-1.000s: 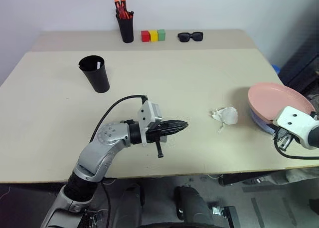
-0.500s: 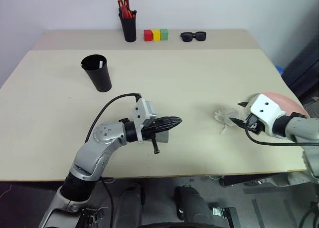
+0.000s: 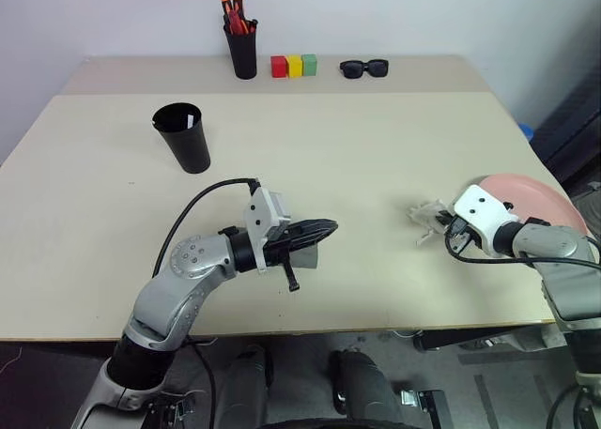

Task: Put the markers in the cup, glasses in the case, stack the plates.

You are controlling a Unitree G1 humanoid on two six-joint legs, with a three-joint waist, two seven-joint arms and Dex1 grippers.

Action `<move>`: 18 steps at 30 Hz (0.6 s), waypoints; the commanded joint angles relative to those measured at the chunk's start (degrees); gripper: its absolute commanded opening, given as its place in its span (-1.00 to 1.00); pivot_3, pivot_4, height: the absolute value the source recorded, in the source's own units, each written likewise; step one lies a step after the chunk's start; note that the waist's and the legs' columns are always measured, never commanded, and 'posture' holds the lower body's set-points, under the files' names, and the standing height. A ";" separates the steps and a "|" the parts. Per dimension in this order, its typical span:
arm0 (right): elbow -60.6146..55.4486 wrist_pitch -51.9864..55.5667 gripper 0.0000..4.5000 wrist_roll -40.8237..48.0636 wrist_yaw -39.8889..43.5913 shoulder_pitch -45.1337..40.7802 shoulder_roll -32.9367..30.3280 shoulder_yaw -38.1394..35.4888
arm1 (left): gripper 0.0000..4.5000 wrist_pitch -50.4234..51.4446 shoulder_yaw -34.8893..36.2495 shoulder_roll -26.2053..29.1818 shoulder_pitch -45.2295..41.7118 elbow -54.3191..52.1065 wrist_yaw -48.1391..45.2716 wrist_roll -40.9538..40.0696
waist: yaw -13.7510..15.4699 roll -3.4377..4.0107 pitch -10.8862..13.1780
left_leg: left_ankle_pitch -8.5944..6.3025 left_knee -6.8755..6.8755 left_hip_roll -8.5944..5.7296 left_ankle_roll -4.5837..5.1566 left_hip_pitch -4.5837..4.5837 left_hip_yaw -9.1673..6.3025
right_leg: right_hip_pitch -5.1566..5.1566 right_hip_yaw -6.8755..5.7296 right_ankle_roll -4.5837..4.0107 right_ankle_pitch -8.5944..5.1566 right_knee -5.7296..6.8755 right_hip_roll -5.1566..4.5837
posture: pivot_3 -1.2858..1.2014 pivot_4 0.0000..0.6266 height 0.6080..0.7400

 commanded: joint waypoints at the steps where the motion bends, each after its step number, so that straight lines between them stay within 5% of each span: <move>1: -6.38 2.55 -0.96 1.30 -0.38 -0.69 -3.77 -6.79 | -1.00 -0.06 1.97 -0.36 -0.16 -1.46 0.59 -1.37 | 0.02 0.02 0.01 | 0.00 -0.01 0.00 0.00 -0.01 0.00 | -0.01 0.00 0.00 0.00 0.00 0.00 | 0.03 -0.52 1.00; 9: -1.34 5.68 -0.96 -1.01 -2.19 0.37 -11.27 -14.15 | -1.00 -1.07 4.98 -0.05 0.17 1.20 0.47 -1.50 | -0.05 0.01 0.01 | -0.02 -0.02 0.00 -0.03 0.00 0.00 | 0.00 0.00 0.00 0.00 -0.08 -0.01 | 0.03 -0.52 1.00; 12: 2.05 3.44 -0.55 -1.54 -2.91 0.87 -11.60 -13.66 | -1.00 -2.18 5.13 0.07 0.09 2.57 0.27 -0.35 | -0.09 0.02 0.01 | -0.04 -0.03 0.00 0.02 -0.01 0.02 | 0.02 0.00 0.00 0.00 -0.19 -0.02 | 0.03 -0.52 1.00; 16: 4.70 0.10 0.31 -3.25 -4.61 0.10 -12.07 -12.41 | -1.00 -2.82 6.22 -0.12 0.16 3.04 1.21 -0.21 | -0.28 0.03 0.01 | -0.06 -0.04 -0.01 0.08 -0.04 0.09 | -0.01 0.04 -0.01 0.00 -0.20 -0.05 | 0.03 -0.52 1.00; 18: 5.11 -2.35 0.31 -3.24 -4.67 -1.15 -11.58 -11.52 | -1.00 -3.42 7.57 0.26 1.07 3.09 2.07 0.01 | -0.33 0.04 0.01 | -0.06 -0.06 -0.01 0.08 -0.03 0.09 | -0.01 0.04 -0.01 0.00 -0.20 -0.04 | 0.03 -0.52 1.00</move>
